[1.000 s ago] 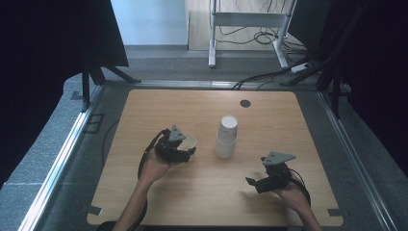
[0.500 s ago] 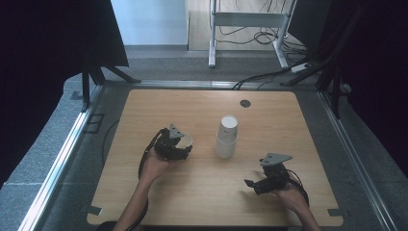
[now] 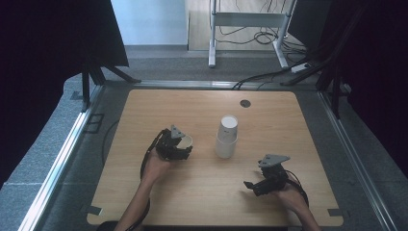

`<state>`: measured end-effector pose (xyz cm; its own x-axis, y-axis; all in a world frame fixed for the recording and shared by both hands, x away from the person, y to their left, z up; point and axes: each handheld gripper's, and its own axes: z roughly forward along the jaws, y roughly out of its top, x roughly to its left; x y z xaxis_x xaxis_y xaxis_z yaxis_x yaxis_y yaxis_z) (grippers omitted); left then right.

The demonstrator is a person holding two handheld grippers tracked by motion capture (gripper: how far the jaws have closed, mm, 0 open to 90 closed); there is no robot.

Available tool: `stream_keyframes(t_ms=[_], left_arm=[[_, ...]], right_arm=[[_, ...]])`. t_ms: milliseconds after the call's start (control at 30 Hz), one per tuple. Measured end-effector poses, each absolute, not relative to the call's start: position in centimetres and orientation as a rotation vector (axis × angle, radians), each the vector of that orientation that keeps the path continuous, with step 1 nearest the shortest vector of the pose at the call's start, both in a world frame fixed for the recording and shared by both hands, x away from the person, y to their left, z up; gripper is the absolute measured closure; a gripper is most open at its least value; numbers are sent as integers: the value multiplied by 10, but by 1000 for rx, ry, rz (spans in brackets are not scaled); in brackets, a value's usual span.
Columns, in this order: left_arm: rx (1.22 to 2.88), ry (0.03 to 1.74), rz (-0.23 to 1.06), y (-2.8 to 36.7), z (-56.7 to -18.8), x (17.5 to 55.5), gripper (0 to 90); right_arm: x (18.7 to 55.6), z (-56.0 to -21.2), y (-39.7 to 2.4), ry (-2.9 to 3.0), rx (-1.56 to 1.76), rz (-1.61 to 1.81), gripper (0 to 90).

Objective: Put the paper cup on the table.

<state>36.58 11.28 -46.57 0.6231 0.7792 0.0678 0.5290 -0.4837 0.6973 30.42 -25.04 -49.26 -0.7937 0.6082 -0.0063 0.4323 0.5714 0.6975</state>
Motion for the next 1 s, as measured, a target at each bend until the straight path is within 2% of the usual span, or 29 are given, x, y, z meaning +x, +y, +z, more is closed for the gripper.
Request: stream_keyframes(t_ms=[167,400,767,1000], left_arm=[[2202,1024,500,112,-467,366,288],[2199,1035,474,109,-468,368,147],[2171,1051,430,111,-469,371,2],[2140,1059,425,115,-466,369,0]], right_arm=[[304,-493,-249,2572,848,1025,0],[304,-495,-248,2585,834,1013,4],[303,-496,-246,2603,810,999,10],[303,-495,-247,2598,810,999,10]])
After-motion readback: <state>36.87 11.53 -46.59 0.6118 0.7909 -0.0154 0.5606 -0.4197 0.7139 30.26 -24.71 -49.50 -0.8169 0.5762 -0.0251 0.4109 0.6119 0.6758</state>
